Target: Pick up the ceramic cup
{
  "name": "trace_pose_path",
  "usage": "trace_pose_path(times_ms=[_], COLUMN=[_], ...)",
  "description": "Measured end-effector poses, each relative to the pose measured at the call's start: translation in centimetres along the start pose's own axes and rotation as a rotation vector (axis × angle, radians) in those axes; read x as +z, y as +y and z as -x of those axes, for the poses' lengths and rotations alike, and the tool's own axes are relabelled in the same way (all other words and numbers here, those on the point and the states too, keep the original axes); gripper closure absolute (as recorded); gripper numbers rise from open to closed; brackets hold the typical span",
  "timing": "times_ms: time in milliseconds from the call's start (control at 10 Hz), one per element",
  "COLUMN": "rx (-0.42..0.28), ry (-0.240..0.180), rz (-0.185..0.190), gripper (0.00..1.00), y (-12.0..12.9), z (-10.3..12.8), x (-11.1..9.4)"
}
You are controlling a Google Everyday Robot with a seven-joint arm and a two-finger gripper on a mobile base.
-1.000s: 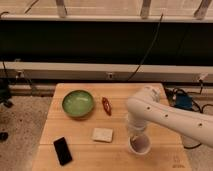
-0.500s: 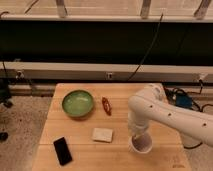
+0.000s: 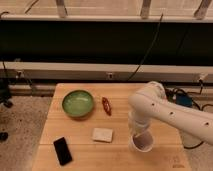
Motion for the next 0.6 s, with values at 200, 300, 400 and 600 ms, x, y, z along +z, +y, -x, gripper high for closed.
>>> trace_pose_path(times_ms=[200, 300, 400, 600], rx=[-0.003, -0.004, -0.005, -0.008], ry=[0.003, 0.003, 0.004, 0.004], rz=[-0.004, -0.006, -0.008, -0.012], gripper=[1.0, 1.0, 1.0, 1.0], y=[-0.07, -0.14, -0.2, -0.33], z=[-0.15, -0.19, -0.26, -0.45], x=[-0.35, -0.46, -0.56, -0.86])
